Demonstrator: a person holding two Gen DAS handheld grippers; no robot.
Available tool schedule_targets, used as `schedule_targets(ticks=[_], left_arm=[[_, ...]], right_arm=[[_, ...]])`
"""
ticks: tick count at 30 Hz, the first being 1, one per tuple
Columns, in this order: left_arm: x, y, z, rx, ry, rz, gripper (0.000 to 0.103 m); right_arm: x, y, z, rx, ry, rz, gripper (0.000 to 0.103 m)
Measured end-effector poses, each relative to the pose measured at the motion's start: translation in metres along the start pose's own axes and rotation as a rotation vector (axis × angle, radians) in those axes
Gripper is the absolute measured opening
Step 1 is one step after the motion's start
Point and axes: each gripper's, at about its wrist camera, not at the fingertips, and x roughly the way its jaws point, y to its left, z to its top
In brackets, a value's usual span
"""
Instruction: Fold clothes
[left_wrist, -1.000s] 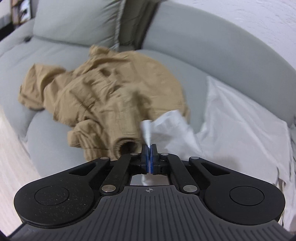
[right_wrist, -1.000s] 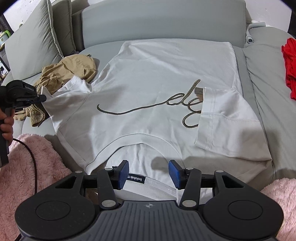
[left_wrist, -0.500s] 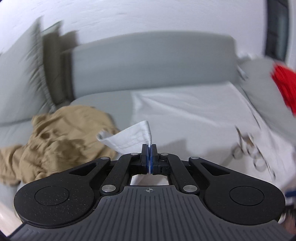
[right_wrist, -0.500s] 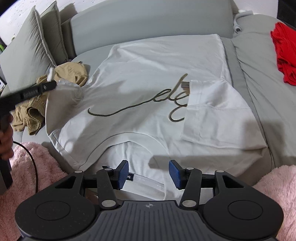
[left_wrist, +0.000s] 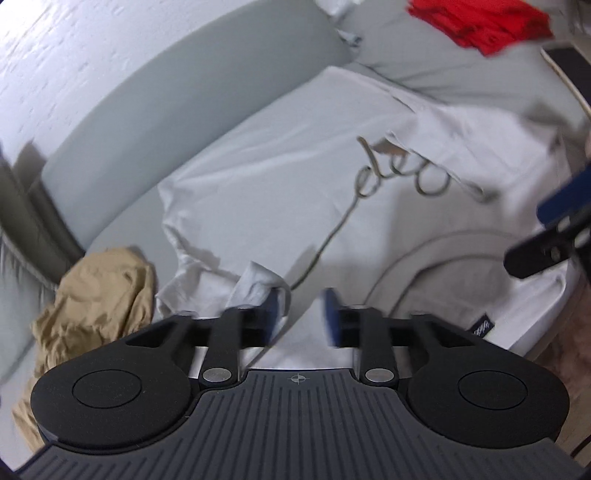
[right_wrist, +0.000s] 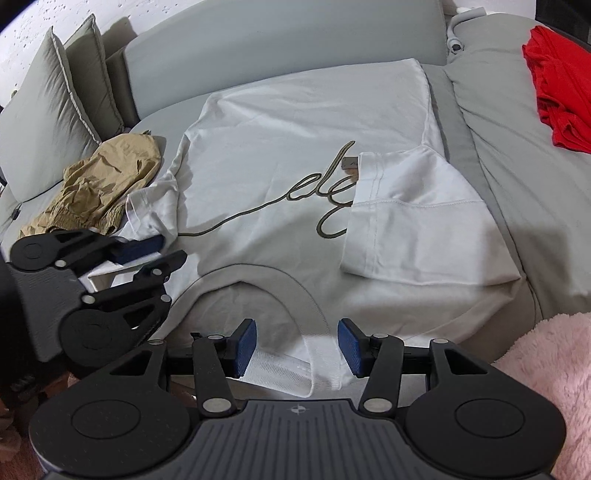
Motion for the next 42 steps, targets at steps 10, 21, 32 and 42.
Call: schedule_targets(ticks=[10, 21, 32, 42], left_arm=[[-0.009, 0.130, -0.021, -0.691, 0.019, -0.056, 0.037], [0.050, 0.129, 0.002, -0.515, 0.068, 0.004, 0.054], [0.073, 0.099, 0.024, -0.314, 0.076, 0.056, 0.003], [0.069, 0.029, 0.074, -0.248, 0.174, -0.129, 0.064]], right_arm=[[0.008, 0.005, 0.004, -0.006, 0.008, 0.020, 0.053], [0.012, -0.002, 0.003, -0.010, 0.032, 0.020, 0.053], [0.016, -0.015, 0.000, 0.033, 0.045, 0.033, 0.054], [0.014, -0.017, 0.001, 0.051, 0.039, 0.018, 0.055]])
